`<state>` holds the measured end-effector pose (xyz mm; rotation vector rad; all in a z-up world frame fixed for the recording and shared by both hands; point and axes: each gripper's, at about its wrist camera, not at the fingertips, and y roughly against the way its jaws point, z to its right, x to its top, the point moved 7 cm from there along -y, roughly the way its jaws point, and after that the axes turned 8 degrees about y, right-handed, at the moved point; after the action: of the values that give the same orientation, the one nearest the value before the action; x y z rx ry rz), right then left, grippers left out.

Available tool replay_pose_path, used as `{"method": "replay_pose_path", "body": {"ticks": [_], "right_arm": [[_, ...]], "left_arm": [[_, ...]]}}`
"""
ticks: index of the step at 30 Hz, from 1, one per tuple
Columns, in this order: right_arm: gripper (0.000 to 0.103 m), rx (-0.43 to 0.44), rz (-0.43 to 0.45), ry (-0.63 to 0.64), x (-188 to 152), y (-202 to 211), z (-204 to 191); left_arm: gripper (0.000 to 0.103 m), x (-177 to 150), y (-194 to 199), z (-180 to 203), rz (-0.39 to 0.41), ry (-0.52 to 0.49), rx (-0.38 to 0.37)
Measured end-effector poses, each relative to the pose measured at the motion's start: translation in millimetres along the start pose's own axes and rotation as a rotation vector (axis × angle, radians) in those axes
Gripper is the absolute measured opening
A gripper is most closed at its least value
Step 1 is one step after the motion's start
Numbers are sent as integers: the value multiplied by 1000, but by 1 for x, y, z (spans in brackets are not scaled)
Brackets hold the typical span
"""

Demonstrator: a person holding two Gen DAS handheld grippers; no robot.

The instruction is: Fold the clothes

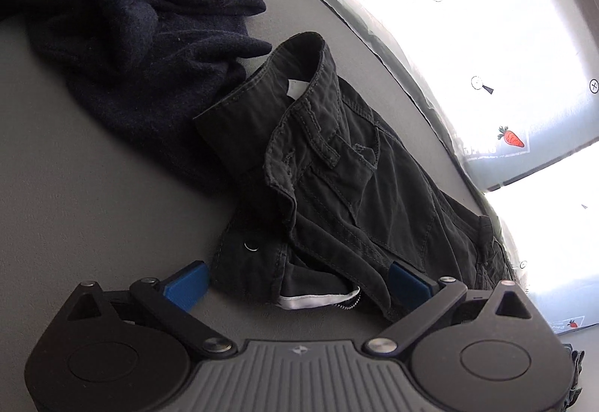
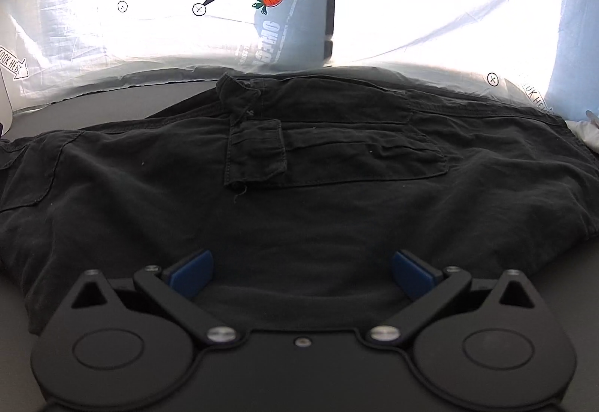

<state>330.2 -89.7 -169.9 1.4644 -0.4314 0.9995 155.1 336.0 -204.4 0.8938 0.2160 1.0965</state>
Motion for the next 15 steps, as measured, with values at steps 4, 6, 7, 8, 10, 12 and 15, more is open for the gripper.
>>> {"method": "replay_pose_path", "body": {"ticks": [4,6,7,8,10,12,15], "right_arm": [[103,1,0,-1,0,0,-1],[103,2,1,-1,0,-1,-1],[103,2,1,-1,0,0,-1],[103,2,1,-1,0,0,-1],[103,2,1,-2,0,0,-1],[103,2,1,-2,0,1,-1],[103,3,0,-2,0,1,-1]], "left_arm": [[101,-1,0,-5,-9,109,-75],[101,-2,1,-11,-47,248,-168],[101,-3,2,-15,-57,319,-219],[101,-6,3,-17,-69,370,-267],[101,-10,1,-19,-86,429,-314],[102,-13,-3,-20,-96,455,-321],[102,-17,-12,-16,-86,439,-288]]}}
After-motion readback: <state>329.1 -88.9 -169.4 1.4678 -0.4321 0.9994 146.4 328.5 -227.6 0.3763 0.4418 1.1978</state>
